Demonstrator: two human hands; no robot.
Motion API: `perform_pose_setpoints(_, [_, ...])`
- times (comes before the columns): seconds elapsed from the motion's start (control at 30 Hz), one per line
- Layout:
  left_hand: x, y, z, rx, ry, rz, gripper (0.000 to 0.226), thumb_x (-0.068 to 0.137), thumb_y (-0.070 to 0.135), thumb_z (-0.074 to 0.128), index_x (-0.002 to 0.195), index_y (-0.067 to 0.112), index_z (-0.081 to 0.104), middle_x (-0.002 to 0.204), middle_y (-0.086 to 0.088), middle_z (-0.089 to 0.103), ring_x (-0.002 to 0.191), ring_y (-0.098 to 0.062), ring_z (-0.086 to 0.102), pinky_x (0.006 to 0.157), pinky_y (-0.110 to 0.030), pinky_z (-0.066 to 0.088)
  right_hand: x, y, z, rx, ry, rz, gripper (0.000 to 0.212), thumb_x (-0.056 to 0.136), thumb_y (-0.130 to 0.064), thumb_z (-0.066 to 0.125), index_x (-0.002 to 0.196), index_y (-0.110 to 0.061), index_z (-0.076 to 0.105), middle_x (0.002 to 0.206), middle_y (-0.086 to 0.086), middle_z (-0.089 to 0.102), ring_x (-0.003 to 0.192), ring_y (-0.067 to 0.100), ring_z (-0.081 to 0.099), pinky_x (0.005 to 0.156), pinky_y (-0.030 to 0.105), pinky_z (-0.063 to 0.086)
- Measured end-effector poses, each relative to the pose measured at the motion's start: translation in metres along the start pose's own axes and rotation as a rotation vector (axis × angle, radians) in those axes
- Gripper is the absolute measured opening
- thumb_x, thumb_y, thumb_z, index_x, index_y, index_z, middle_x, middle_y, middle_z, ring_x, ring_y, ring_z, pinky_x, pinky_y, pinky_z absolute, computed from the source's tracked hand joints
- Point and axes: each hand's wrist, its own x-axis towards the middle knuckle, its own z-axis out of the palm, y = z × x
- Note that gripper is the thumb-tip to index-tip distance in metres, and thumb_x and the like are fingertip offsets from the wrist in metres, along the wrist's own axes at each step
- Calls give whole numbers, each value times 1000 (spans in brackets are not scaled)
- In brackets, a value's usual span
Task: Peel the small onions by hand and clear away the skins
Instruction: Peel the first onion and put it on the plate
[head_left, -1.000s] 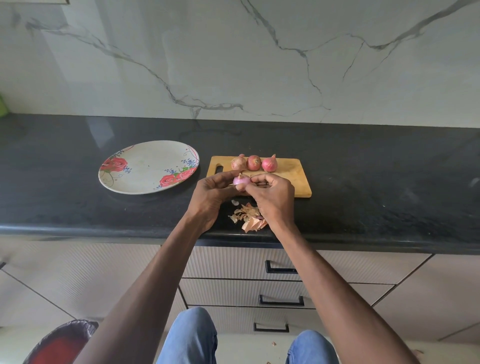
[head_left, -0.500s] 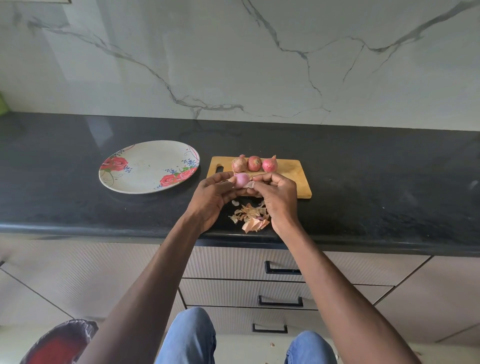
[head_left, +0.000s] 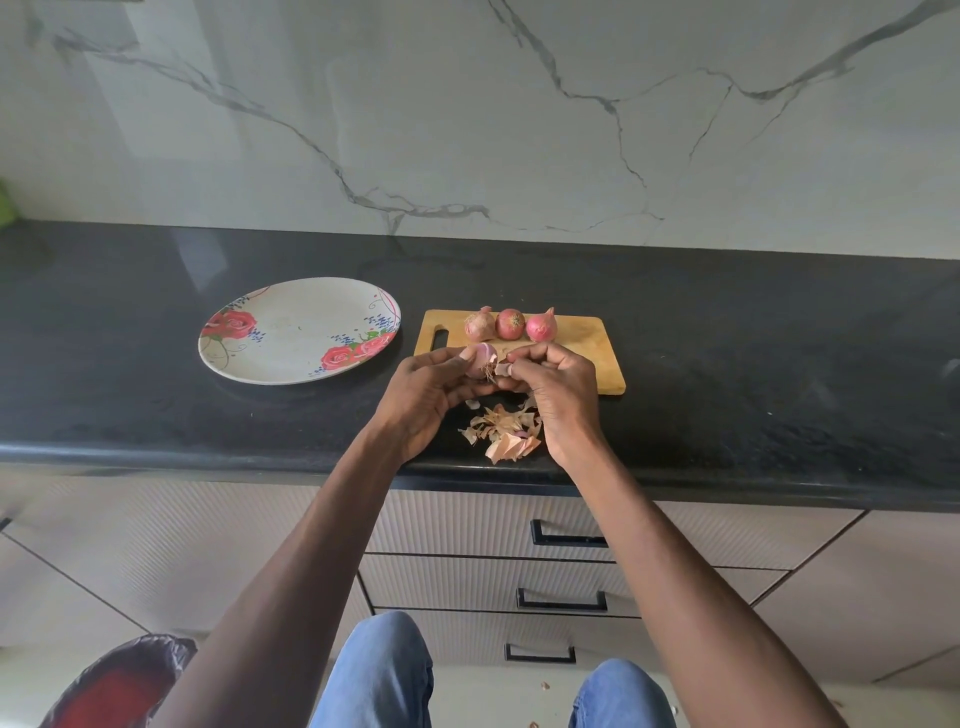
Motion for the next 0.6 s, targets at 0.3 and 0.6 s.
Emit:
perform_pose_setpoints(0.3, [0,1,1,-144,54,10,18,95,0,59,111,-3,65,102,-13,75,89,-22,73,73,-26,61,4,9,-4,-81,39,-132,4,84,-4,74,85,-5,78,80,3,76,77,15,71,71,28,57])
perform_pose_setpoints(0.6, [-6,2,2,-121,-36,49,30,74,-5,67,103,3,68,102,-14,75,94,-26,73,83,-33,61,6,15,0,-204,-54,-203,22,86,-10,78,106,-3,77,95,8,78,88,20,76,83,44,62])
